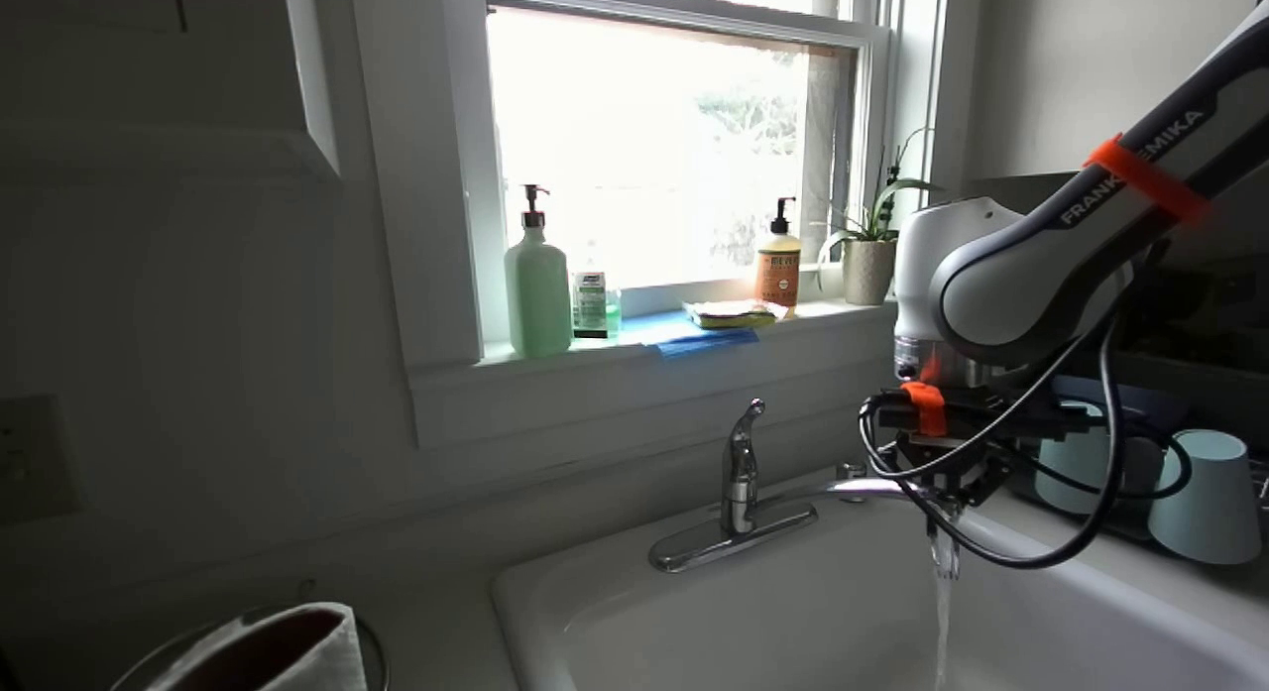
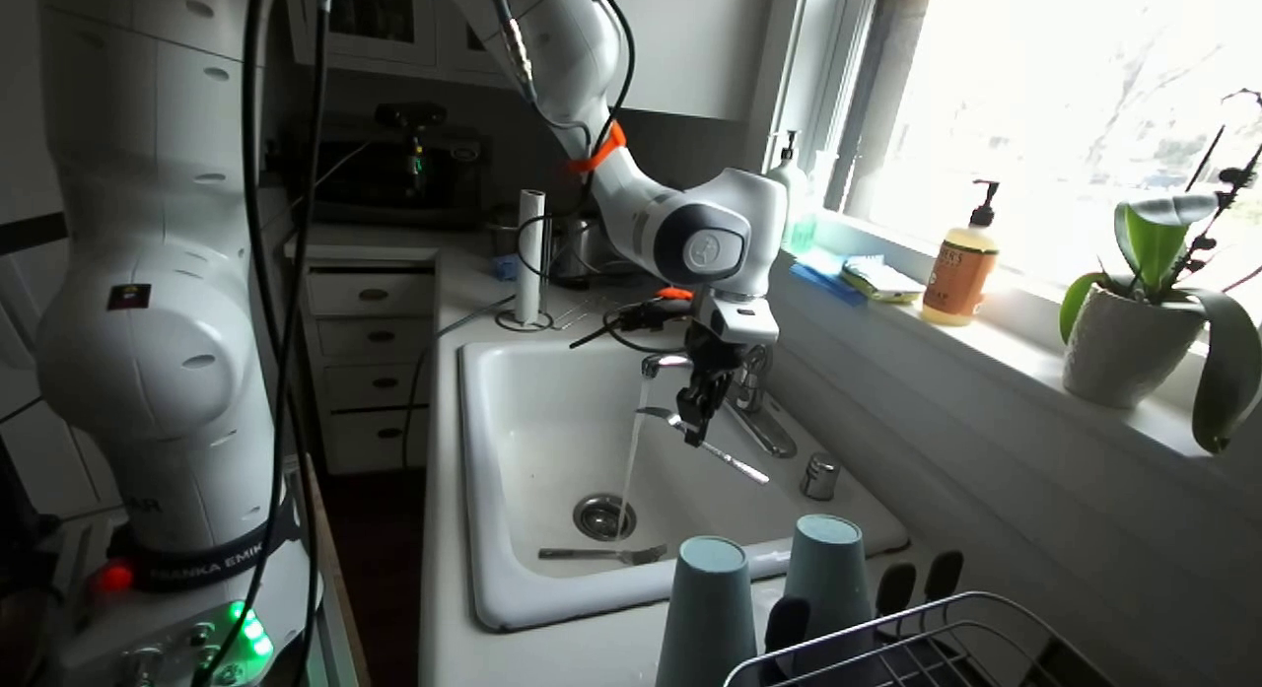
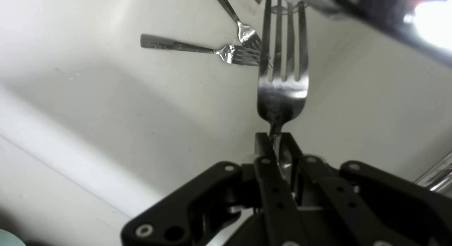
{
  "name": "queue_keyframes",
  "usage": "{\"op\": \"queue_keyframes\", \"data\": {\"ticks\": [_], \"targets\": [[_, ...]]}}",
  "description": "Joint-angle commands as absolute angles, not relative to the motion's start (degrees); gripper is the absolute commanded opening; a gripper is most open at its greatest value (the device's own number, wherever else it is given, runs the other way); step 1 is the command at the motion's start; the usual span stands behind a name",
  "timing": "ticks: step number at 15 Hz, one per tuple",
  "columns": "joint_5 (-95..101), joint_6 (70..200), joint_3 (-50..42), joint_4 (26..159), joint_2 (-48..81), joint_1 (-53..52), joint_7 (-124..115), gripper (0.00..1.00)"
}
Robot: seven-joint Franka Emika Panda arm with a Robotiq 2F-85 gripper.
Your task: Turn the faucet on then rinse the fork under it
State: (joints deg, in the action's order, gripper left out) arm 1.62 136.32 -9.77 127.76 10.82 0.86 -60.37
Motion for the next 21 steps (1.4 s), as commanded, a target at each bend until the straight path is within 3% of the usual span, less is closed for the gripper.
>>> {"op": "queue_keyframes", "data": {"ticks": [1, 12, 21], "targets": [[2.94, 136.13, -9.11, 130.55, 8.34, 0.52, -62.24, 0.03], [1.38, 137.08, -8.26, 132.43, 6.08, 1.17, -62.08, 0.03], [11.17, 133.14, -11.39, 131.99, 4.57, 4.24, -59.81, 0.03]]}}
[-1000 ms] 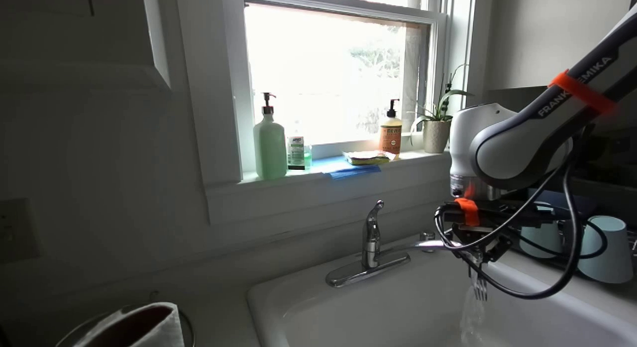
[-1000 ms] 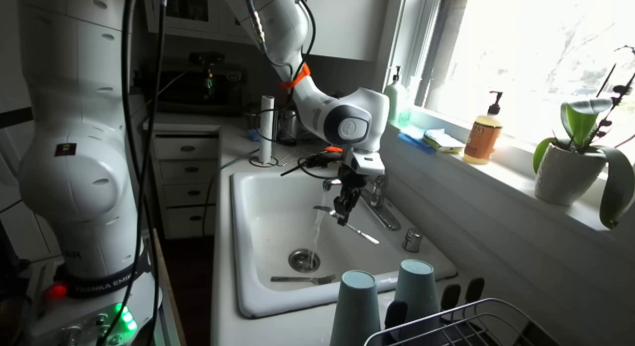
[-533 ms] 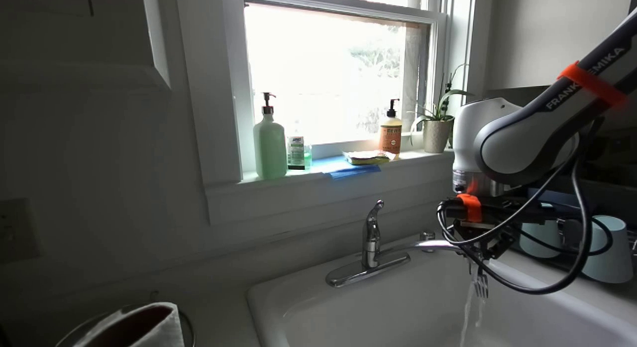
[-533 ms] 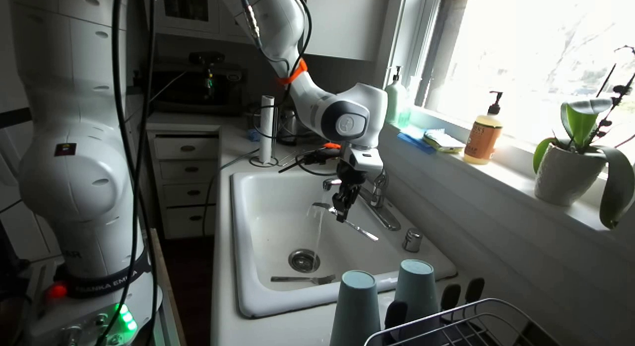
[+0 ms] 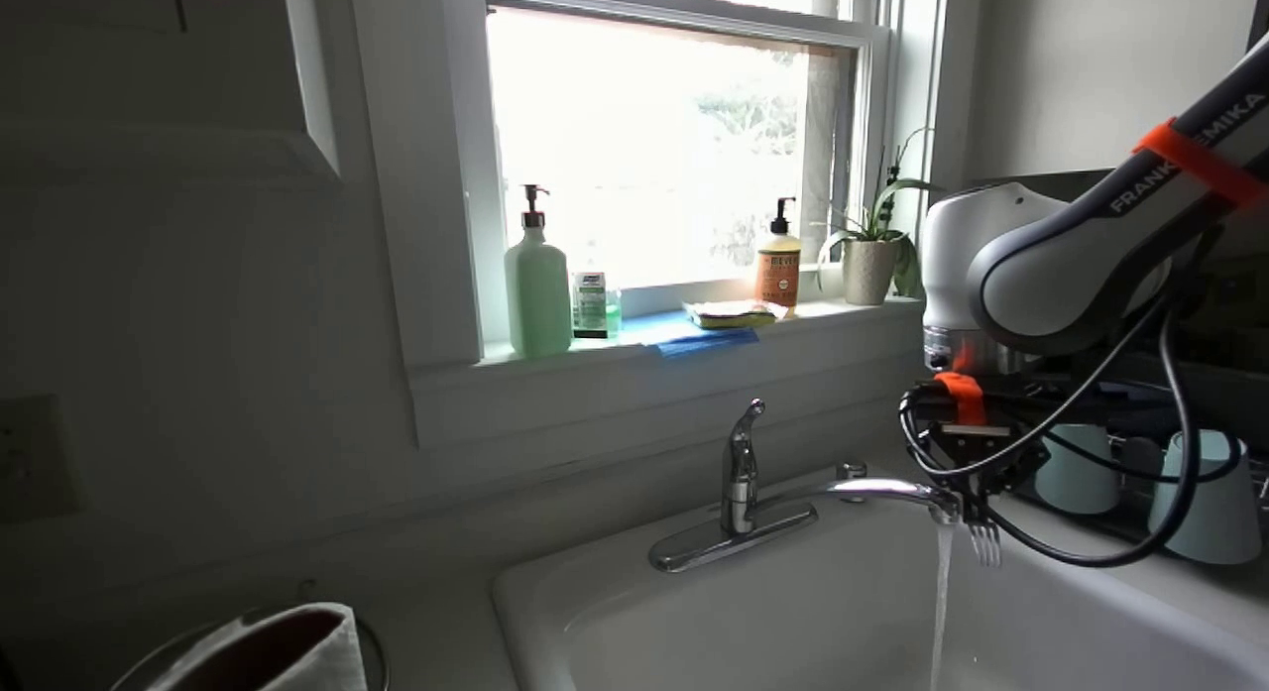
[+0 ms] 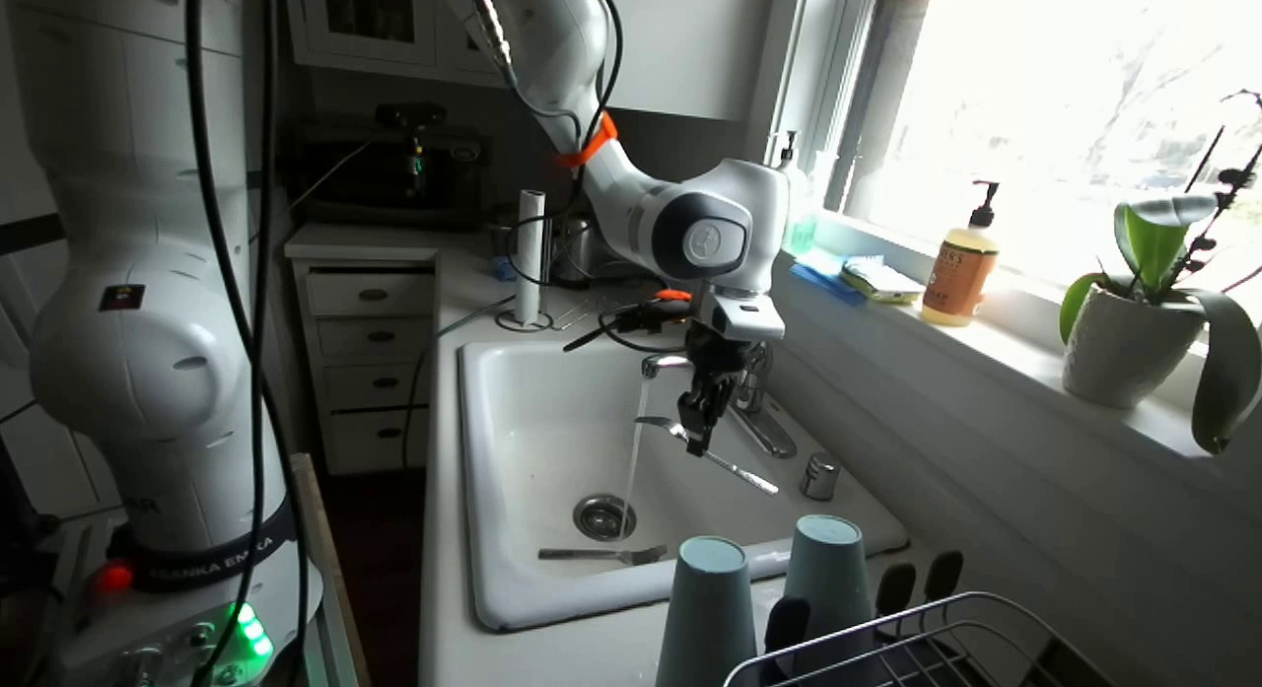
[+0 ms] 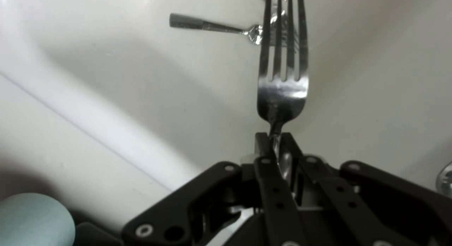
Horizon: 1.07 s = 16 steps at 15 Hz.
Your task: Turn the faucet on then rinse the fork under it
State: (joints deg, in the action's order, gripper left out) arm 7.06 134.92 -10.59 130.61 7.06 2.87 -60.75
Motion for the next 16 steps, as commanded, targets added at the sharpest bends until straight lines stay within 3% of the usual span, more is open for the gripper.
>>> {"op": "queue_keyframes", "data": {"ticks": [1, 7, 8, 12, 13, 16], "targets": [[12.80, 132.91, -11.74, 132.16, 4.37, 4.81, -58.32, 0.03], [15.51, 136.43, -13.18, 133.91, 4.03, 7.94, -49.62, 0.03], [15.12, 134.16, -12.84, 131.21, 6.45, 7.43, -51.99, 0.11], [15.11, 135.15, -13.03, 131.86, 6.24, 7.87, -50.49, 0.11], [15.11, 135.15, -13.02, 131.86, 6.23, 7.87, -50.47, 0.03], [17.00, 136.68, -13.49, 132.90, 6.87, 8.18, -48.87, 0.03]]}}
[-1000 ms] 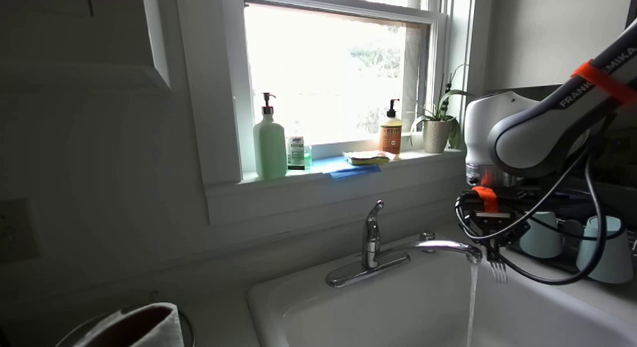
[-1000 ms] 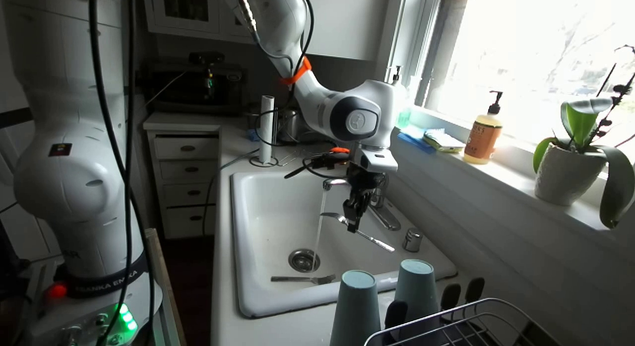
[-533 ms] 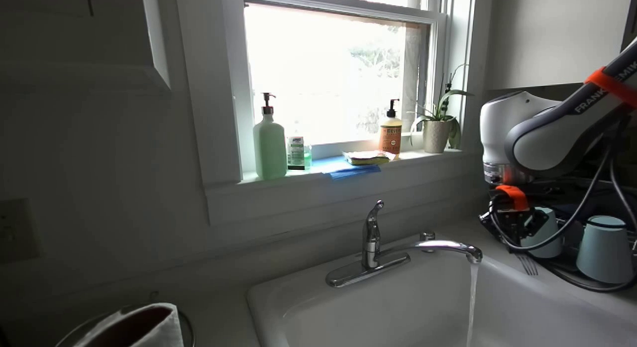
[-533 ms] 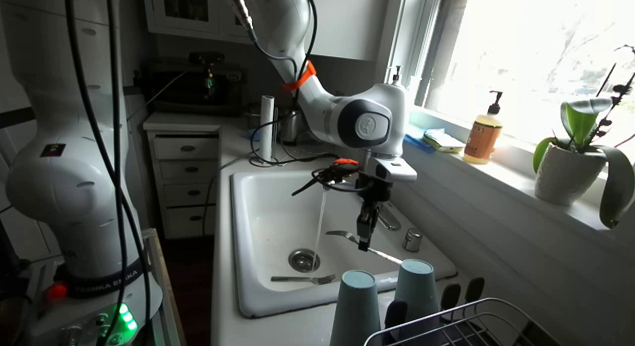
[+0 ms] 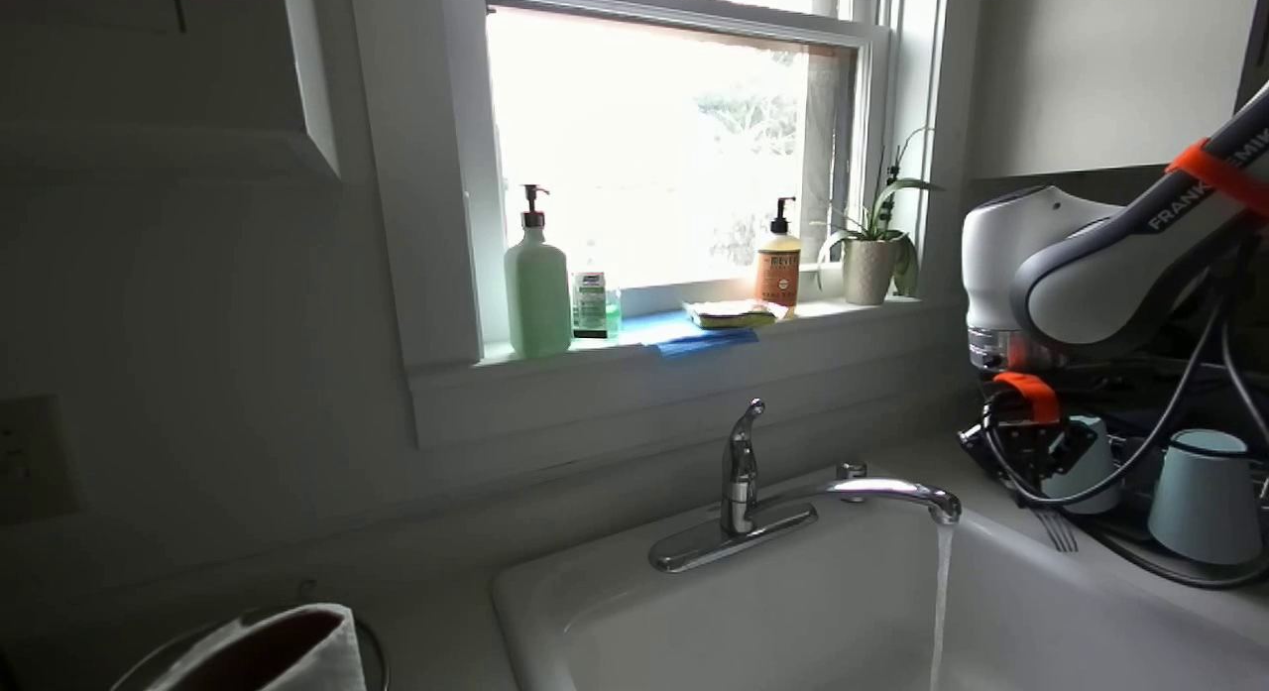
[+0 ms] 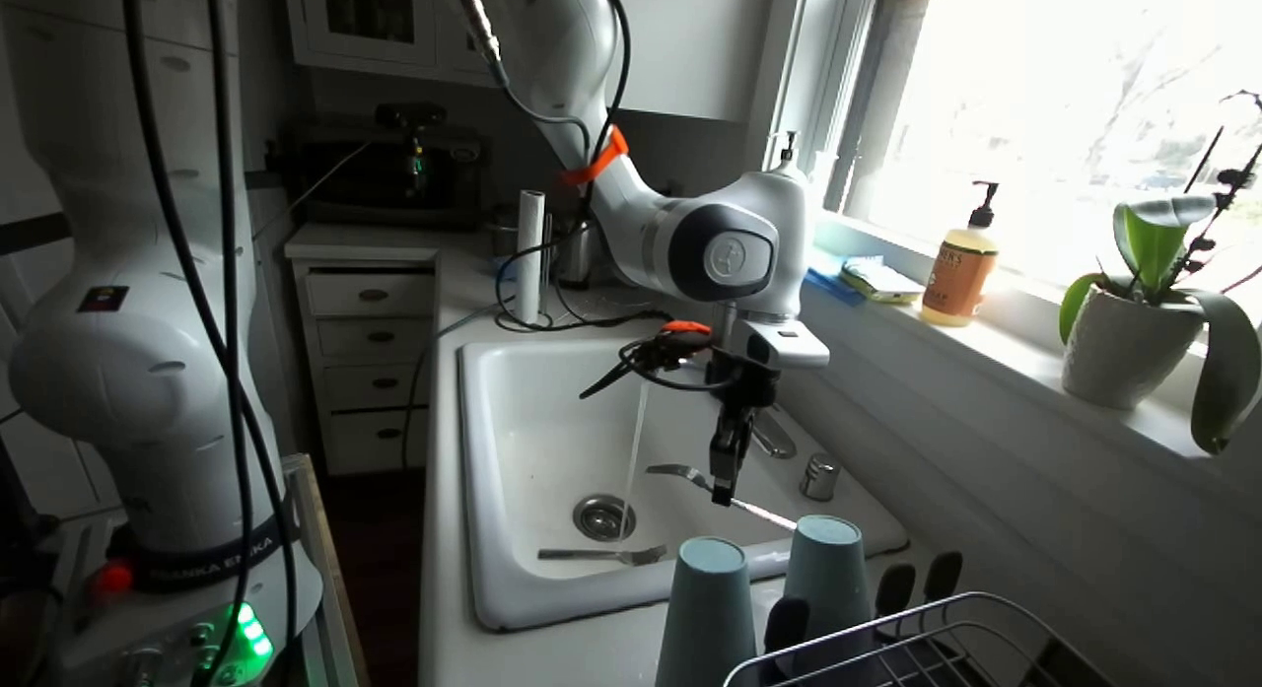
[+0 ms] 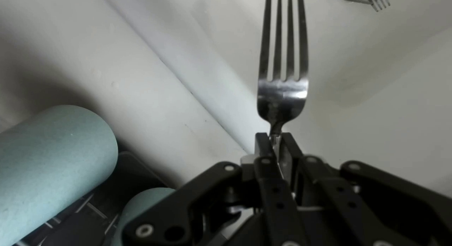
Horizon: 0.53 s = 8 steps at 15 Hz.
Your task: Turn the faucet on then rinse the fork under it
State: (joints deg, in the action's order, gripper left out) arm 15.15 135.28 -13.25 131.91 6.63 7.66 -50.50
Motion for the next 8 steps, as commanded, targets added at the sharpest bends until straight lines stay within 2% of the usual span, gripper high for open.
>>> {"op": "queue_keyframes", "data": {"ticks": [1, 8], "targets": [[17.63, 137.78, -13.63, 133.62, 6.84, 8.21, -48.38, 0.03], [25.81, 145.54, -15.08, 141.03, 5.91, 8.67, -40.88, 0.03]]}}
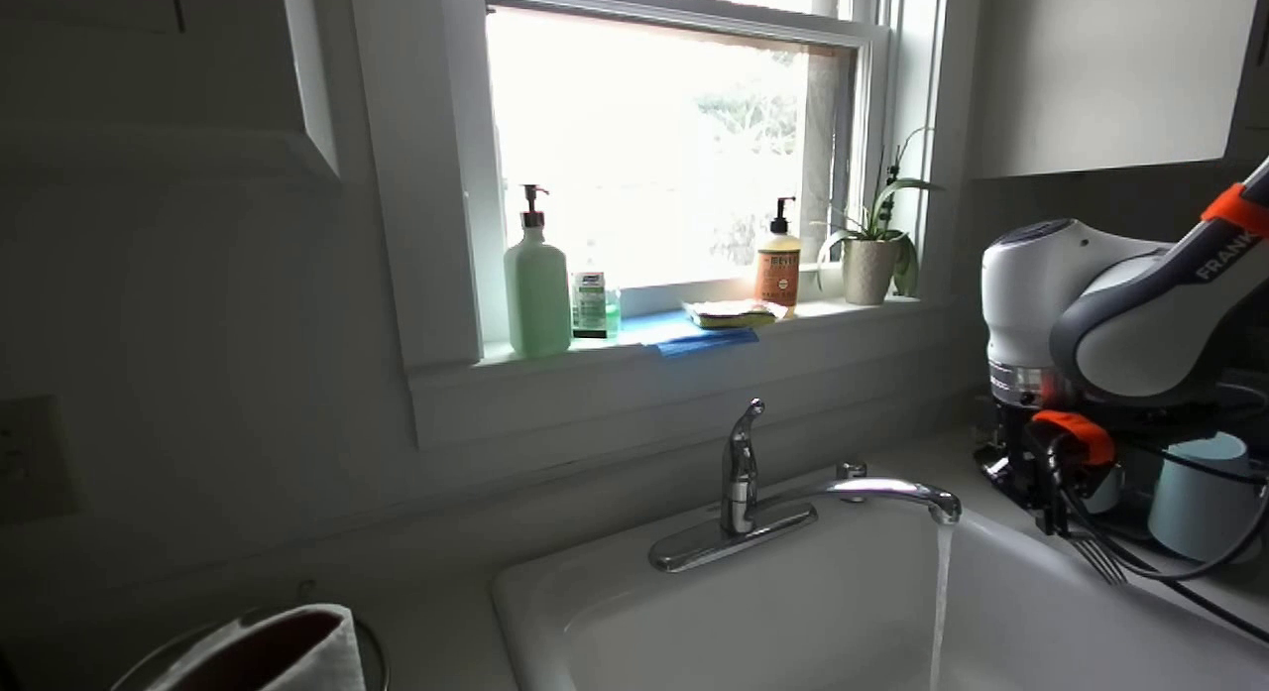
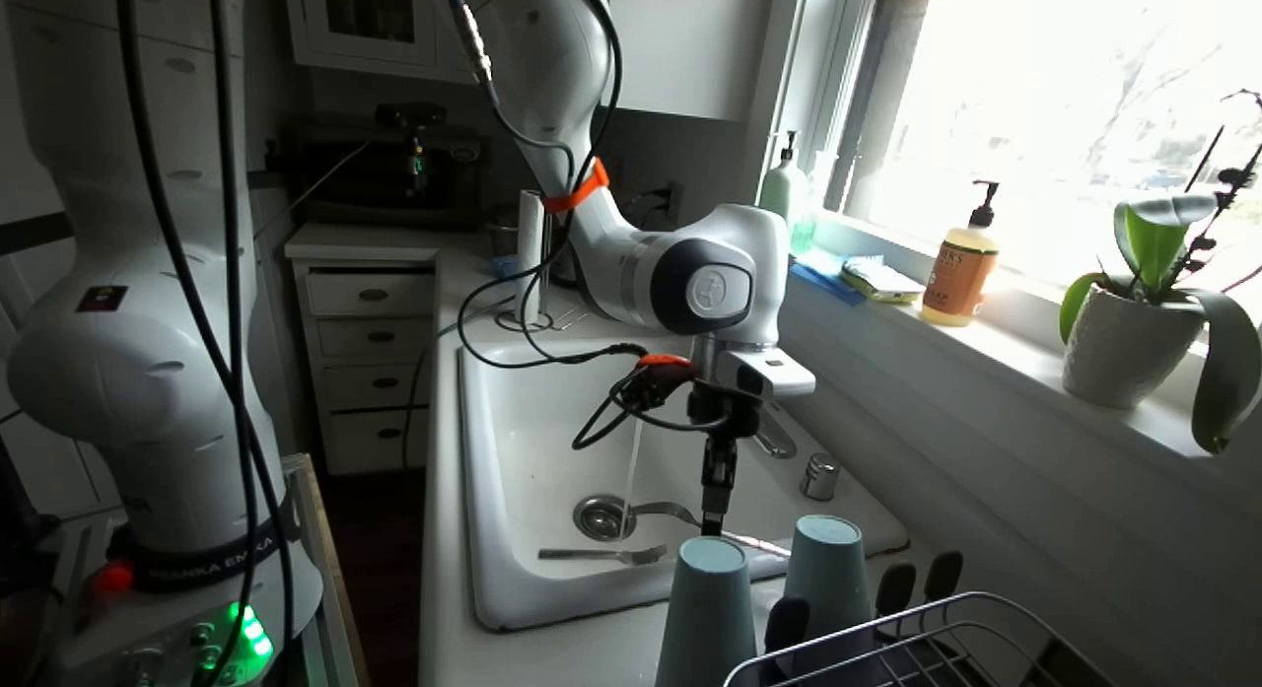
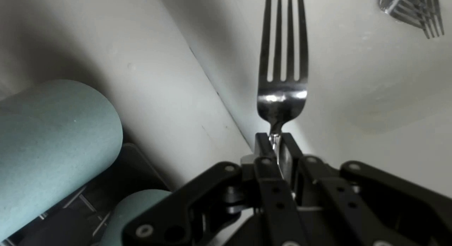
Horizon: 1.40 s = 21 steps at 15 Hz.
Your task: Turn the faucet on then rinse the fork under it
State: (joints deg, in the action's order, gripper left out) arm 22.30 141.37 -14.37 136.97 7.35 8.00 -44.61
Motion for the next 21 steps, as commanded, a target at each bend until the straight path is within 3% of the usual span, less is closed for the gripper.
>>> {"op": "queue_keyframes", "data": {"ticks": [1, 14, 15, 16, 18, 21], "targets": [[26.49, 146.76, -15.39, 142.08, 5.82, 8.82, -39.61, 0.03], [35.90, 148.87, -19.29, 146.61, 5.46, 10.66, -29.89, 0.03], [35.93, 148.84, -19.33, 146.44, 5.73, 10.75, -29.69, 0.12], [36.08, 148.74, -19.40, 146.27, 5.87, 10.75, -29.85, 0.36], [35.77, 148.54, -19.37, 146.18, 5.73, 10.85, -29.58, 0.40], [35.75, 148.37, -19.40, 146.09, 5.61, 10.95, -29.36, 0.60]]}}
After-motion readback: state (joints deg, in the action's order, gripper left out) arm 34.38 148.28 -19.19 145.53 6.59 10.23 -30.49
